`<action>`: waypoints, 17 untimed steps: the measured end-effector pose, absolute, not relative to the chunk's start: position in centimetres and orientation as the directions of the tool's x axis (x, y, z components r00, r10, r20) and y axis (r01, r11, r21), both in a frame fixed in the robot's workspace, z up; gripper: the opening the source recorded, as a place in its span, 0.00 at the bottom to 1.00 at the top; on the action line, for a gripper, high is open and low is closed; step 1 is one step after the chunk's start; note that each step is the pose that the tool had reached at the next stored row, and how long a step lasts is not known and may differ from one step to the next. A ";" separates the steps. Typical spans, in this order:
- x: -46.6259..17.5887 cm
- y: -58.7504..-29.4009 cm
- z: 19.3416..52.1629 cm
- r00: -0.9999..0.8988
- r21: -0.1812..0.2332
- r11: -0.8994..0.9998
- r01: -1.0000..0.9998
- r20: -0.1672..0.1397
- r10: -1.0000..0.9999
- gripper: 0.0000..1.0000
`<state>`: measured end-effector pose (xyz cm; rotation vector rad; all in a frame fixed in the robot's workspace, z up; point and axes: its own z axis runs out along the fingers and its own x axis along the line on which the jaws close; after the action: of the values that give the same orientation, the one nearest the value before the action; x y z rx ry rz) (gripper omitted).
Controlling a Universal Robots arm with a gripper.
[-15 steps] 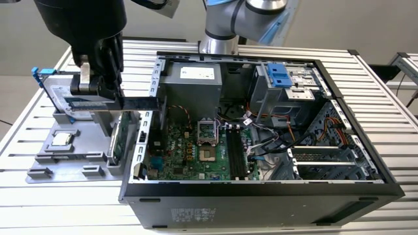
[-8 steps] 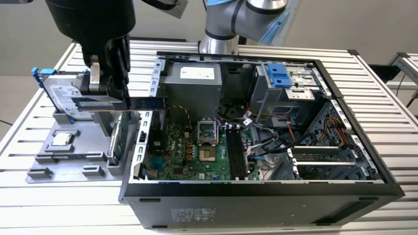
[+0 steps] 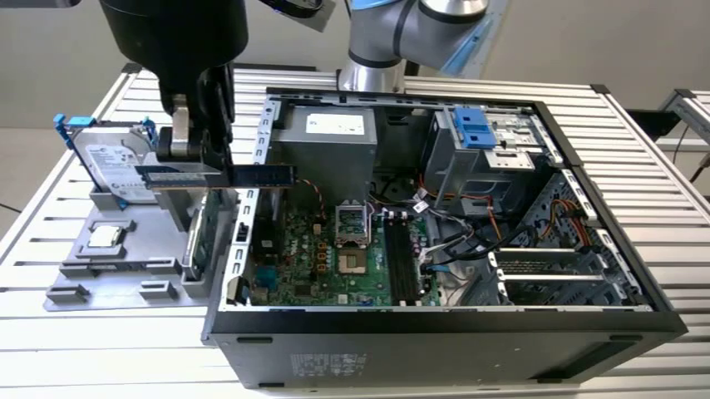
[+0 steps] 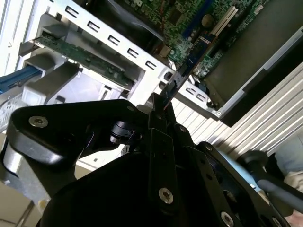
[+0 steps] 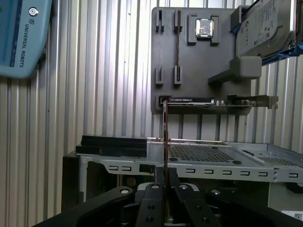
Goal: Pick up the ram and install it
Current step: 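Pick up the ram and move it above insertion slot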
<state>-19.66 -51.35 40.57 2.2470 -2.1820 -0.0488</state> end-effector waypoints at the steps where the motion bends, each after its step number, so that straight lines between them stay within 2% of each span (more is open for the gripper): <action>1: -19.6 -51.3 40.6 0.029 0.028 -0.030 -0.999 -0.016 -0.999 0.00; 17: -17.6 -51.3 40.6 0.025 0.028 -0.025 -0.999 -0.016 -1.000 0.00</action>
<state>-17.56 -51.35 40.56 2.2421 -2.1870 -0.0487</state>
